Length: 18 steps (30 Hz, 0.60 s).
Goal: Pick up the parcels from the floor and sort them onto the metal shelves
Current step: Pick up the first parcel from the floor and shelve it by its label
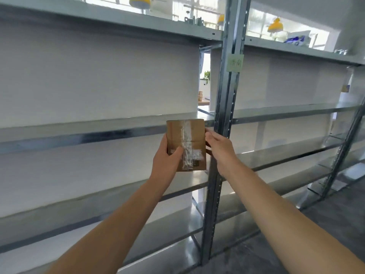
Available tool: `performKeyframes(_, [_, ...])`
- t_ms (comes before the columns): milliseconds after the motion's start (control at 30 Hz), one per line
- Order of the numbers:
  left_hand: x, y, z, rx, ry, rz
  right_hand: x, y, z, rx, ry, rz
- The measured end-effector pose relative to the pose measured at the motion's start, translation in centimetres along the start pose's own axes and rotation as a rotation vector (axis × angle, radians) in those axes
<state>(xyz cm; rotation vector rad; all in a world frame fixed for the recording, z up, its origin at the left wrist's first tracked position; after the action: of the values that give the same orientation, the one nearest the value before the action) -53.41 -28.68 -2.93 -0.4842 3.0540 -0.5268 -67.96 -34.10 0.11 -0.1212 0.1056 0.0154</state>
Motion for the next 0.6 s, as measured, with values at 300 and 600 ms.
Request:
performKeyframes(300, [-10.2,-1.2,-2.5,0.079,-0.085,-0.083,9.7,0.2,2.5,-0.081,-0.153,0.130])
performKeyframes(600, [-18.3,-0.5,-3.0,0.103,-0.097,-0.155,16.8,1.8,2.7,0.045,-0.205,0.413])
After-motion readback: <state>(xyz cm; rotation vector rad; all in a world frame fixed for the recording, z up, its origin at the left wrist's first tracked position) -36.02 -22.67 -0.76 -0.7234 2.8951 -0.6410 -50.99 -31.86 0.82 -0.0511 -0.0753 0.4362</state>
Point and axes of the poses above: each hand's wrist, its own y-axis away from the middle knuckle, its own x-axis out of the palm, z = x × y, the point moved 1 cm from there along -y, towards the middle knuckle, and after that the axes turned 6 degrees about y, right-handed, at the moved point
